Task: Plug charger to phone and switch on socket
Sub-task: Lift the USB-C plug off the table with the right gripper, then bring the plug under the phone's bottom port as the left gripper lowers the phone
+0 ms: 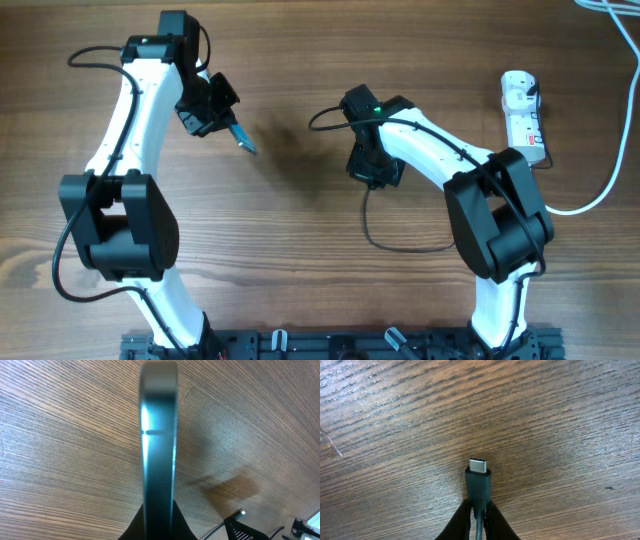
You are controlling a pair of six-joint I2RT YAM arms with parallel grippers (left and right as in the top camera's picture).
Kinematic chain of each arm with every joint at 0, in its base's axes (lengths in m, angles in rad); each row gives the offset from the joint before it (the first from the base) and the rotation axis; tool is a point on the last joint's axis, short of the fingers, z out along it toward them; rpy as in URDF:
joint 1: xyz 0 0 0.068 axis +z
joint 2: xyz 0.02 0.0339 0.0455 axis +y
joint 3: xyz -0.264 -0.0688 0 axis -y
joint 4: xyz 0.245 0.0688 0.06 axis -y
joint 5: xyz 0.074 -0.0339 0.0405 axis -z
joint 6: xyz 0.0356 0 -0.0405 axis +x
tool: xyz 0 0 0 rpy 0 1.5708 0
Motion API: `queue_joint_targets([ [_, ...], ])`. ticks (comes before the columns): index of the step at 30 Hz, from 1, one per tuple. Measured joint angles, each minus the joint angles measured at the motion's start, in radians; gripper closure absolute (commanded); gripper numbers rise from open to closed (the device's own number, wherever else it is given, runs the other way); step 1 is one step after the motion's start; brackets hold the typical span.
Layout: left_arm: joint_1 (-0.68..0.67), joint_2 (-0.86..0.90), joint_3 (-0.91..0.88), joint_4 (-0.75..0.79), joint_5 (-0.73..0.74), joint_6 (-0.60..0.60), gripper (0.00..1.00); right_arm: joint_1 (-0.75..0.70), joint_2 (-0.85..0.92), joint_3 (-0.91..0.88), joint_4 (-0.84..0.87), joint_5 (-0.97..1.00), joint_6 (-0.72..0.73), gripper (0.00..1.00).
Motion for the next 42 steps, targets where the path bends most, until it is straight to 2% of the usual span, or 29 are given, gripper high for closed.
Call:
queue_joint_targets([
  [1, 0.0, 0.0, 0.0, 0.0, 0.0, 0.0, 0.96, 0.0, 0.0, 0.0, 0.0, 0.0, 0.0, 0.96],
  [7, 0.0, 0.0, 0.0, 0.02, 0.02, 0.012, 0.96, 0.0, 0.0, 0.0, -0.002, -0.002, -0.056, 0.96],
  [9, 0.0, 0.0, 0.0, 0.061, 0.105, 0.072, 0.96, 0.0, 0.0, 0.002, -0.005, -0.008, -0.095, 0.96],
  [11, -0.011, 0.0, -0.001, 0.133, 0.337, 0.207, 0.96, -0.003, -0.018, 0.003, -0.016, -0.065, -0.18, 0.96],
  [12, -0.014, 0.0, -0.005, 0.16, 0.375, 0.22, 0.96, -0.003, -0.038, 0.002, -0.023, -0.084, -0.198, 0.96],
  [14, -0.016, -0.001, -0.014, 0.341, 0.495, 0.222, 0.96, -0.003, -0.108, 0.001, -0.059, -0.136, -0.239, 0.96],
  [17, -0.017, -0.003, -0.013, 0.489, 0.637, 0.192, 0.96, -0.002, -0.289, 0.003, -0.078, -0.19, -0.297, 0.96],
  [22, -0.04, -0.004, -0.013, 0.615, 0.815, 0.154, 0.96, 0.0, -0.526, 0.021, -0.098, -0.269, -0.389, 0.96],
  [25, -0.086, -0.004, -0.013, 0.64, 0.87, 0.144, 0.96, 0.015, -0.589, 0.021, -0.106, -0.278, -0.41, 0.96],
  [32, -0.206, -0.003, -0.013, 0.665, 0.899, 0.137, 0.96, 0.092, -0.599, 0.021, -0.135, -0.194, -0.383, 0.96],
  [42, -0.227, -0.003, -0.013, 0.661, 0.899, 0.137, 0.96, 0.131, -0.599, 0.021, -0.116, -0.029, -0.306, 0.96],
])
